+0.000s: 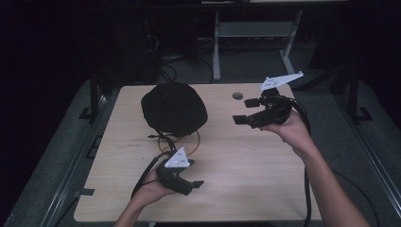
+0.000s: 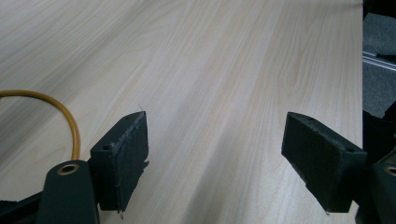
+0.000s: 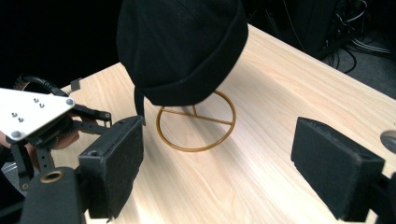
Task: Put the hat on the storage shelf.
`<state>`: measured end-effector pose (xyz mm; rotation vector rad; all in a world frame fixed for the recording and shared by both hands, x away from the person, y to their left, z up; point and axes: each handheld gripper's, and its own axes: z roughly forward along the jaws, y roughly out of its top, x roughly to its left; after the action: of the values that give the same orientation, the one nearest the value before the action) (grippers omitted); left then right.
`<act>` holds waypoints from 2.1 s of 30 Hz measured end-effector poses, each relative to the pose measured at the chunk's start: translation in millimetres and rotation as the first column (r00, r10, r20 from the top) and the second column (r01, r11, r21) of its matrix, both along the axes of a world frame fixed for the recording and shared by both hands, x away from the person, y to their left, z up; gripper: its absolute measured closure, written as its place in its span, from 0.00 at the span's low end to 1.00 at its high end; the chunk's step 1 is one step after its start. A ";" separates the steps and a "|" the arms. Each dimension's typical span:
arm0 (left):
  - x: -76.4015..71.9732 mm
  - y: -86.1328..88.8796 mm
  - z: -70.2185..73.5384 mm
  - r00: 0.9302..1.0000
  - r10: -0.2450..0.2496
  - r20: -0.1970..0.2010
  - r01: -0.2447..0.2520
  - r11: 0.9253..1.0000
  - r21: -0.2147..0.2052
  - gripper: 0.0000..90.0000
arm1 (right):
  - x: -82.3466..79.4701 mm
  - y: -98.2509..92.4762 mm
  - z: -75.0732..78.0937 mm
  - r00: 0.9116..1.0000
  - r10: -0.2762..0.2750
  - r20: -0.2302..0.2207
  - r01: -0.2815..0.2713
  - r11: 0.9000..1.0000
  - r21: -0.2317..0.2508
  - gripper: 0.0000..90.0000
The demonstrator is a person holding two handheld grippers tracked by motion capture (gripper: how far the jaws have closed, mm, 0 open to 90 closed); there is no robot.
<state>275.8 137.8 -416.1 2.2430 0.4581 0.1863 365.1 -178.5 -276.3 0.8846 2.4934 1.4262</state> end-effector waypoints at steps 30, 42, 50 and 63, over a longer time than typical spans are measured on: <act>-1.9 -2.6 -1.9 1.000 0.010 -0.014 -0.009 1.000 0.010 0.25 | -23.6 -48.9 -51.5 0.995 -0.070 -0.072 0.071 0.997 0.013 0.18; -1.5 -2.7 -2.9 1.000 0.013 -0.013 -0.013 1.000 0.011 0.25 | -34.0 -66.5 -66.2 0.991 -0.099 -0.086 0.100 0.995 0.008 0.17; -1.0 -1.7 -2.8 1.000 0.013 -0.014 -0.013 1.000 0.014 0.25 | -42.9 -80.2 -79.9 0.987 -0.124 -0.105 0.126 0.992 0.009 0.17; -1.1 -1.4 -4.4 1.000 0.018 -0.021 -0.018 1.000 0.009 0.25 | -54.9 -96.1 -98.1 0.982 -0.147 -0.118 0.148 0.989 0.001 0.17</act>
<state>274.6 136.3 -420.5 2.2521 0.4892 0.1749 310.3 -274.6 -374.4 1.1612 2.4440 1.3776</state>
